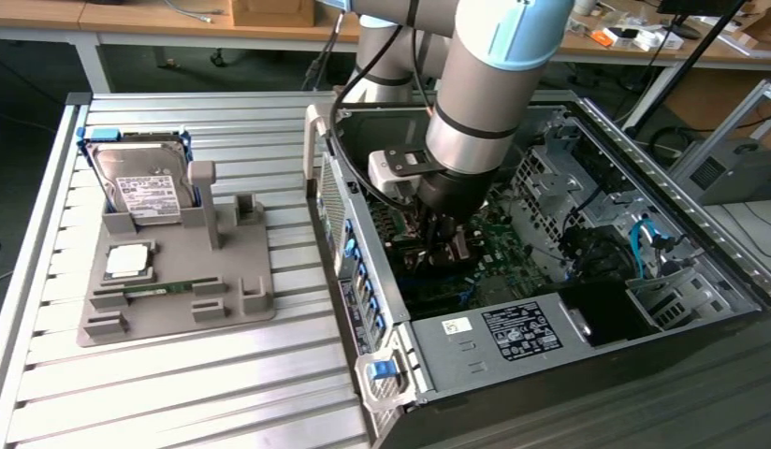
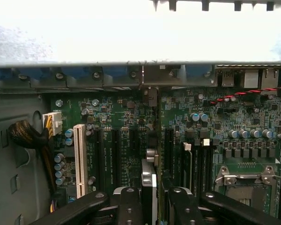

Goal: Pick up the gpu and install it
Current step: 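Insert the gpu into the slot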

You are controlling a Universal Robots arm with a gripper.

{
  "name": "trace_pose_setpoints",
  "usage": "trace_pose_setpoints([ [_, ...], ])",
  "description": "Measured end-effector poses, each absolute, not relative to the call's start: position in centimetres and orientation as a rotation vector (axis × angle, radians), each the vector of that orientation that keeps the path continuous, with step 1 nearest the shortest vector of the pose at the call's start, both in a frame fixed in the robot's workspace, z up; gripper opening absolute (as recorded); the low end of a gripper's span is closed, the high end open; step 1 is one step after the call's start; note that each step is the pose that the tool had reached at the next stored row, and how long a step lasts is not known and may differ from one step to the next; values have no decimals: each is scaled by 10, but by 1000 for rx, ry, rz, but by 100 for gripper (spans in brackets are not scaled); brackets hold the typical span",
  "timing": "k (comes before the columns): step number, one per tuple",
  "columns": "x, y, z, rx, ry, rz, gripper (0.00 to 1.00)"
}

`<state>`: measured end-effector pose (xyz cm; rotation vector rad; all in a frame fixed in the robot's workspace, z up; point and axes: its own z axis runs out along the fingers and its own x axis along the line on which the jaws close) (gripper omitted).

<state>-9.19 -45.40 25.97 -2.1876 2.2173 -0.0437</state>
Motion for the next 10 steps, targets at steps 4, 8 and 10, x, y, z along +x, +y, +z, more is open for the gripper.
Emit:
trace_pose_setpoints([
  [4, -92, -454, 259, -2188, 2217, -44, 27],
  [8, -92, -454, 259, -2188, 2218, -46, 27],
  [10, -92, -454, 259, -2189, 2218, -47, 27],
])
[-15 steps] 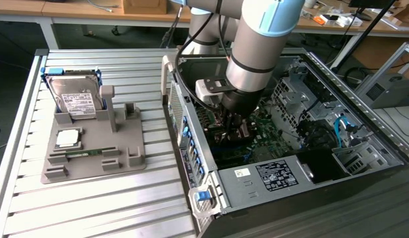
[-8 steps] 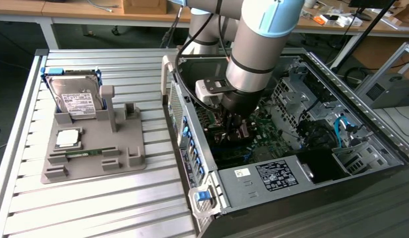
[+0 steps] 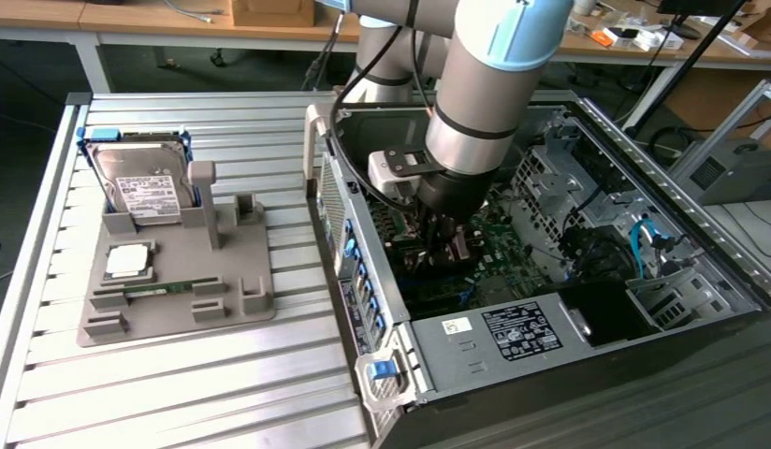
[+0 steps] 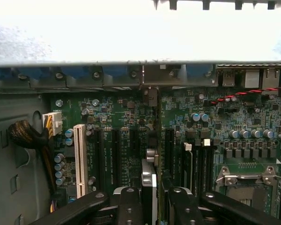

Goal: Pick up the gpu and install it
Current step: 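Insert the gpu into the slot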

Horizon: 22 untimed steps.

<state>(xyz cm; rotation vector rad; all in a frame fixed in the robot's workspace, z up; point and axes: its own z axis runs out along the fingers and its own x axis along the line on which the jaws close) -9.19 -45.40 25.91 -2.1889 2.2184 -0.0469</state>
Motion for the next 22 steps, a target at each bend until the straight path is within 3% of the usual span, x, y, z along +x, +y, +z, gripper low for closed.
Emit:
trace_pose_setpoints([
  [22, -91, -453, 259, -2198, 2227, -67, 27],
])
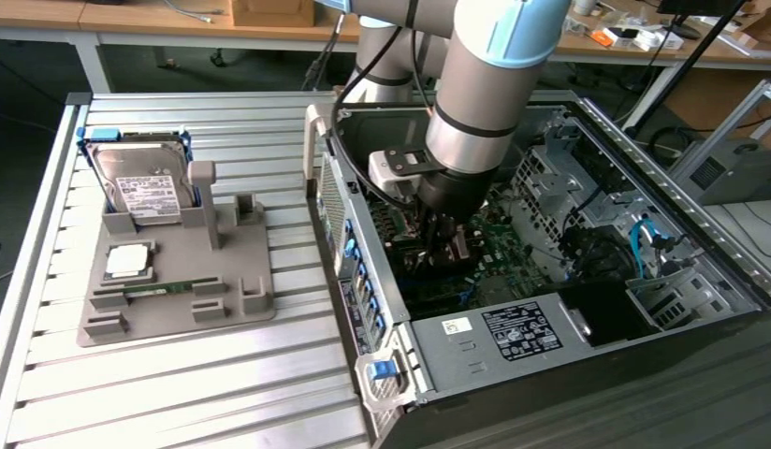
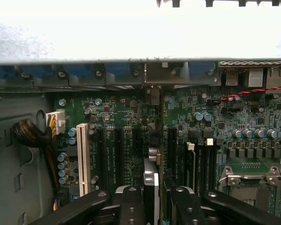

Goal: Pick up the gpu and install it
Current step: 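Insert the gpu into the slot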

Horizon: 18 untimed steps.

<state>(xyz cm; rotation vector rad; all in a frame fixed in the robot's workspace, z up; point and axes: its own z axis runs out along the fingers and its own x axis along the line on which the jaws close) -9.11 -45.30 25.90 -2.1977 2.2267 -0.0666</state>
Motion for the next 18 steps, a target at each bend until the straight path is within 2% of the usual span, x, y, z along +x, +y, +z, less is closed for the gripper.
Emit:
trace_pose_setpoints([
  [18, -91, -452, 256, -2200, 2228, -69, 27],
])
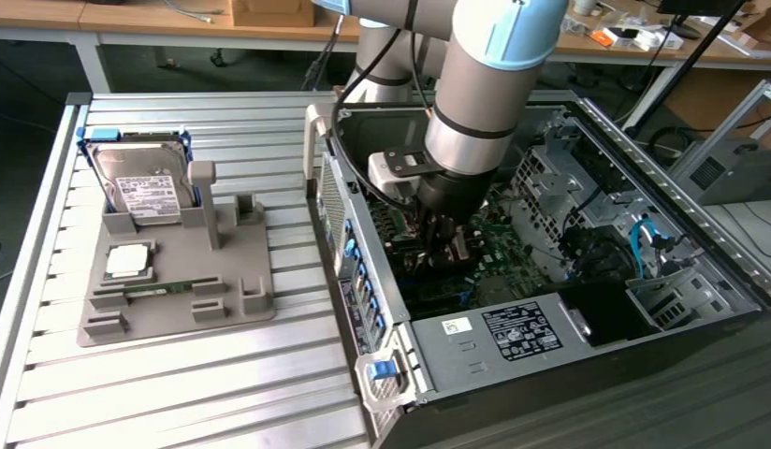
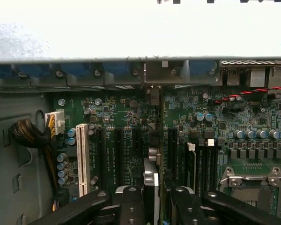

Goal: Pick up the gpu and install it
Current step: 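Insert the gpu into the slot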

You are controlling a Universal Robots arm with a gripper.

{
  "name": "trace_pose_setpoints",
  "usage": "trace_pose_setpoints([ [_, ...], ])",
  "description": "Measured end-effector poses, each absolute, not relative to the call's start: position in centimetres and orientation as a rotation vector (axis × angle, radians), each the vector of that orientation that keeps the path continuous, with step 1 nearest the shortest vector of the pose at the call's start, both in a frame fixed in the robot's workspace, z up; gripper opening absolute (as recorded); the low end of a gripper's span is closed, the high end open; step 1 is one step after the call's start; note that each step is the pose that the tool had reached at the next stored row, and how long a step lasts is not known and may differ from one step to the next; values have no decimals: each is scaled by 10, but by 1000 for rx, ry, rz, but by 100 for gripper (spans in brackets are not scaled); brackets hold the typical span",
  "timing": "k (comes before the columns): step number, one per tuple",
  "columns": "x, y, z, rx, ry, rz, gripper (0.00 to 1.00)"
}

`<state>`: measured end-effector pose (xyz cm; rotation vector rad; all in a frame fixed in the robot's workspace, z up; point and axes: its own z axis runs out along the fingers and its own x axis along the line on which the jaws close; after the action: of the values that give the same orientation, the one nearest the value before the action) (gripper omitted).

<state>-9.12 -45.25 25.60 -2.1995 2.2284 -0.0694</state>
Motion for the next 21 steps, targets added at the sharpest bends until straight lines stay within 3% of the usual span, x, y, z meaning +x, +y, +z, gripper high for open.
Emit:
trace_pose_setpoints([
  [8, -91, -452, 256, -2199, 2228, -69, 28],
  [10, -91, -452, 256, -2199, 2228, -69, 40],
  [15, -91, -452, 257, -2200, 2229, -70, 40],
  [21, -91, -452, 283, -2199, 2228, -70, 40],
])
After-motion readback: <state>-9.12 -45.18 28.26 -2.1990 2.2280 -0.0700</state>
